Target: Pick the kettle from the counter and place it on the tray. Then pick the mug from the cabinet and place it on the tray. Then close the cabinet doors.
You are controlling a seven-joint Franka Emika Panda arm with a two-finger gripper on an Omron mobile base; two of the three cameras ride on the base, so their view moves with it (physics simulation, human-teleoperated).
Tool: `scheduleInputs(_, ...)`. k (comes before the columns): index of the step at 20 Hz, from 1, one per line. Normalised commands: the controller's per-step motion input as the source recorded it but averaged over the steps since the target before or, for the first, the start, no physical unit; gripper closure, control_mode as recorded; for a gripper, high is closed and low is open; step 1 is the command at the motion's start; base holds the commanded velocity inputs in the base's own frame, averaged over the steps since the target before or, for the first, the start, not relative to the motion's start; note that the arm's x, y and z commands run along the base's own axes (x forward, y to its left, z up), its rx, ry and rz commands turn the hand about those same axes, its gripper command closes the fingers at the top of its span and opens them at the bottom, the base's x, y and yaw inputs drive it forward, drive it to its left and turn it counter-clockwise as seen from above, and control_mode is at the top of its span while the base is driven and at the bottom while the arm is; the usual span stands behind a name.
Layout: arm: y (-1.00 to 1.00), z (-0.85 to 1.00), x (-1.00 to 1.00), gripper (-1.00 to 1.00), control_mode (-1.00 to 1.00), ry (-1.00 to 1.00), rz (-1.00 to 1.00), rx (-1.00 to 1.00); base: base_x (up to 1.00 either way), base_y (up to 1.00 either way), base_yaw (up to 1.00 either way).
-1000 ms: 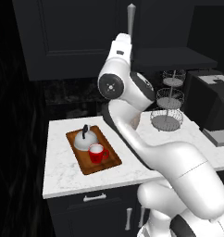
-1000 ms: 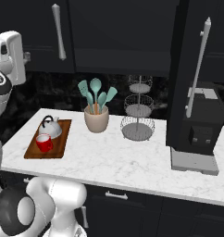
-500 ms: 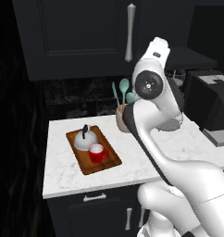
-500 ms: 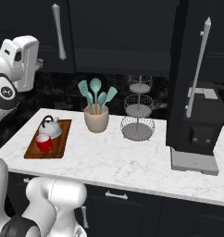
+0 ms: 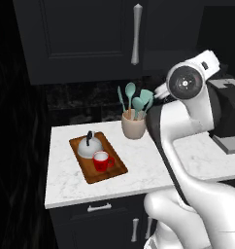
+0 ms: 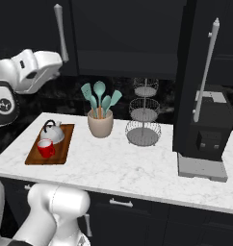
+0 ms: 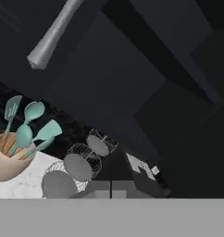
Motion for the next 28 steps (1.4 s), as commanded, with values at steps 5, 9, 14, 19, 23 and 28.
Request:
scheduleInputs(5,-0.61,0.00,-0.55,1.00,-1.00,0.00,-0.39,0.72,0.00,0.00,0.00)
scheduleInputs(9,-0.85,0.00,-0.72,1.00,-1.00,-0.06,-0.16,0.73,0.00,0.00,0.00)
scheduleInputs(14,-0.65,-0.13,-0.70,1.00,-1.00,-0.15,-0.07,0.47,0.00,0.00,0.00)
scheduleInputs(19,-0.33,-0.33,-0.35,1.00,-1.00,-0.12,-0.11,0.21,0.00,0.00,0.00)
scheduleInputs(23,-0.31,-0.35,-0.02,1.00,-1.00,-0.13,-0.08,0.27,0.00,0.00,0.00)
scheduleInputs(28,-0.19,-0.35,-0.15,1.00,-1.00,-0.23,-0.04,0.16,0.00,0.00,0.00)
